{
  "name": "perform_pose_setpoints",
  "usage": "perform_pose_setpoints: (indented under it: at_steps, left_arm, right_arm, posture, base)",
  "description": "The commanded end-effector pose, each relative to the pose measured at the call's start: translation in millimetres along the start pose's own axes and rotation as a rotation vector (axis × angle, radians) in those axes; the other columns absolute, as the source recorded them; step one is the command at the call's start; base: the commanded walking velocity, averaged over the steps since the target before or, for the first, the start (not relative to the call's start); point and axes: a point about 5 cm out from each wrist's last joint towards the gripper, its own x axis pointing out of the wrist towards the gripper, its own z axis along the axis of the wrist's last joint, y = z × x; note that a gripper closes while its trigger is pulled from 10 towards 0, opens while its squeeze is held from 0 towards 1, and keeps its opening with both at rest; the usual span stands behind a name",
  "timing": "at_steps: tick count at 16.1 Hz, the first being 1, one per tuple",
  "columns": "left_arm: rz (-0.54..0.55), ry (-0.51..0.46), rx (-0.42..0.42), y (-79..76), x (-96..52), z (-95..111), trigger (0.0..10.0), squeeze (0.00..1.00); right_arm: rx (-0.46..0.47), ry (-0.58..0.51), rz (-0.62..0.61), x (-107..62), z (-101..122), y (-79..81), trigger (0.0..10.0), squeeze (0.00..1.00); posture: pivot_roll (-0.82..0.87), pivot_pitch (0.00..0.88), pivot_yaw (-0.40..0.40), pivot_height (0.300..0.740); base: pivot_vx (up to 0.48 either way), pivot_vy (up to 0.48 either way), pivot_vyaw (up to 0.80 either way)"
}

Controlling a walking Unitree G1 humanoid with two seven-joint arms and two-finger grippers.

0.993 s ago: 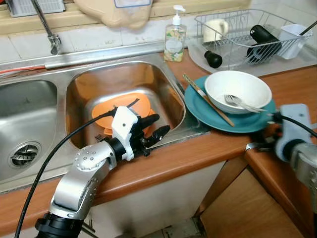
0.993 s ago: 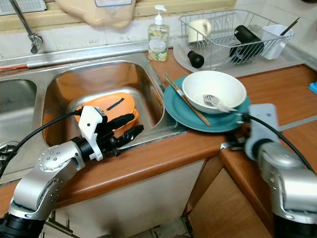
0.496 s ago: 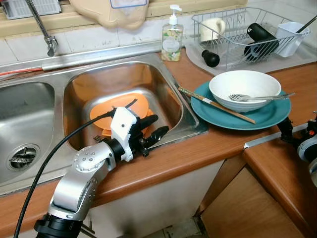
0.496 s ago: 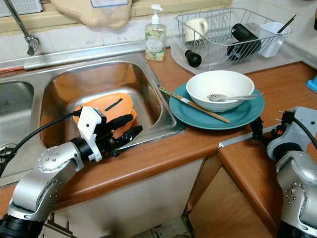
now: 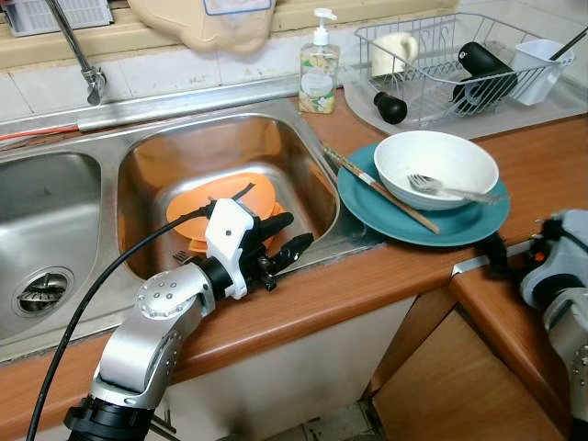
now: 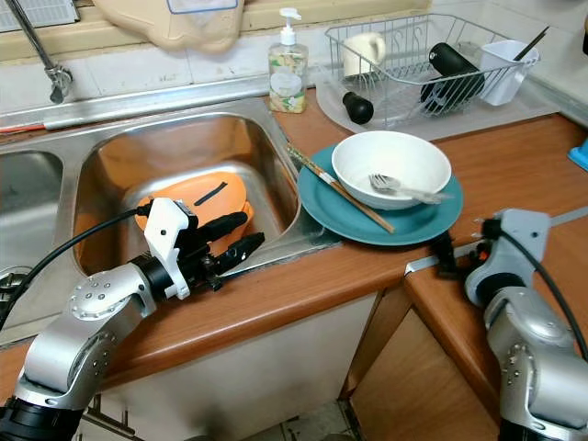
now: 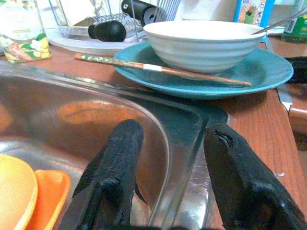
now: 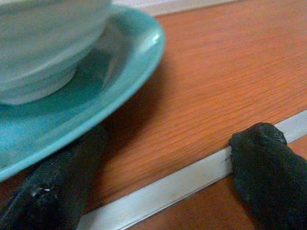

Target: Kitchen organization

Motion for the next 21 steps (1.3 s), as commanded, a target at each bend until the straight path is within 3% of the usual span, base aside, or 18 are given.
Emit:
perform_pose_setpoints:
  at_steps: [1, 5, 8, 10, 13, 15, 21]
  left_arm:
    - [0.012, 0.015, 0.013, 2.5, -0.7, -1.2, 10.0, 0.0]
    - [0.01, 0.018, 0.019, 2.7, 0.3, -1.7, 10.0, 0.0]
    - [0.01, 0.019, 0.023, 2.3, 0.7, -1.8, 10.0, 0.0]
    - [0.007, 0.026, 0.025, 2.1, 0.1, -2.9, 10.0, 0.0]
    - [0.005, 0.028, 0.024, 1.2, 0.2, -3.9, 10.0, 0.0]
    - [0.004, 0.028, 0.024, 0.9, 0.7, -4.2, 10.0, 0.0]
    - [0.008, 0.035, 0.021, 0.5, -0.8, -6.1, 10.0, 0.0]
  right_arm:
    - [-0.024, 0.026, 0.018, 1.3, -1.9, 6.1, 10.0, 0.0]
    - [-0.106, 0.044, 0.069, 8.8, 1.2, 30.9, 10.0, 0.0]
    - [-0.259, 0.089, 0.004, 9.7, 0.0, 20.2, 10.0, 0.0]
    - [-0.314, 0.141, -0.068, 6.3, 1.5, 8.6, 10.0, 0.0]
    - [-0.3, 0.174, -0.161, 5.5, 5.2, -2.5, 10.0, 0.0]
    - [-0.242, 0.176, -0.208, 6.2, 7.7, -9.1, 10.0, 0.0]
    - [-0.295, 0.103, -0.368, 3.0, 22.7, -27.6, 10.0, 0.0]
  posture:
    - [-0.19, 0.0, 0.043, 0.74]
    - [-0.19, 0.0, 0.039, 0.74]
    - [-0.19, 0.0, 0.037, 0.74]
    - [-0.2, 0.0, 0.038, 0.74]
    - [-0.2, 0.0, 0.037, 0.74]
    - [-0.2, 0.0, 0.034, 0.74]
    - [-0.2, 0.0, 0.031, 0.74]
  base:
    - [0.0, 0.0, 0.0]
    - [0.0, 0.0, 0.0]
    - [0.0, 0.0, 0.0]
    - [0.0, 0.0, 0.0]
    - [0.0, 0.0, 0.0]
    - [0.0, 0.0, 0.0]
    - [0.0, 0.0, 0.0]
